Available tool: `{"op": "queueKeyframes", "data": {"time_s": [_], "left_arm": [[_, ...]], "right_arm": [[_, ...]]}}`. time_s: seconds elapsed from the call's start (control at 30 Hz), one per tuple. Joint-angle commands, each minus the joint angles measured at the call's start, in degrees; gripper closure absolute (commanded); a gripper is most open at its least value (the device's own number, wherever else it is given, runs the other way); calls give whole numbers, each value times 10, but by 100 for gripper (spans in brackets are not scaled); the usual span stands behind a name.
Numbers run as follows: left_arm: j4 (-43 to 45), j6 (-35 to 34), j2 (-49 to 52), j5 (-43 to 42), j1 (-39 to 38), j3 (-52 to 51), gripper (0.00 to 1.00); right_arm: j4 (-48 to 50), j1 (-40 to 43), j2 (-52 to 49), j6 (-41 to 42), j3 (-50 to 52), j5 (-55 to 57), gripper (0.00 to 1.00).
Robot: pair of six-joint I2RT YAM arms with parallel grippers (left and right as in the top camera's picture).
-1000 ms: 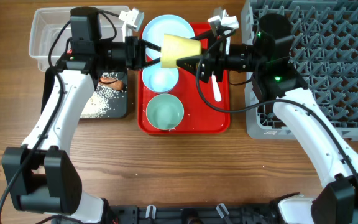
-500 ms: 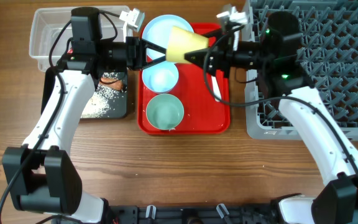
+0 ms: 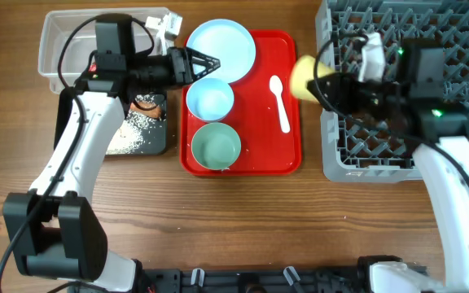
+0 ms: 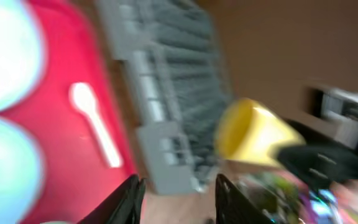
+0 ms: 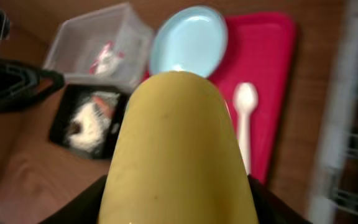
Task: Sort waste into correct bins and load items into the dishwasher rack
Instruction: 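Carry the yellow cup right and release it into the grey rack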
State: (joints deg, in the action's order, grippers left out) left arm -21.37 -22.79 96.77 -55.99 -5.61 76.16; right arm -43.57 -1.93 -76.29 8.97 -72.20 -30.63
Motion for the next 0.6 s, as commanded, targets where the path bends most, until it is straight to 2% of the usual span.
{"op": "queueKeyframes", "data": {"time_s": [0.0,0.17,0.3,0.47,0.57], "left_arm": [[-39,31,-12,193,-12,10,62],[-99,31,-12,332,-29,10,61],[-138,31,-12,419,-41,10,60],[-156,31,-12,437,-43,10,60],[-157,31,-12,437,-43,10,60]], "right_arm": [[-92,0,25,14,-53,204,62],[-189,7,22,88,-70,299,60],[-252,43,-6,94,-70,307,60],[-282,108,-45,49,-70,238,60],[-300,115,-81,42,-70,222,62]]}}
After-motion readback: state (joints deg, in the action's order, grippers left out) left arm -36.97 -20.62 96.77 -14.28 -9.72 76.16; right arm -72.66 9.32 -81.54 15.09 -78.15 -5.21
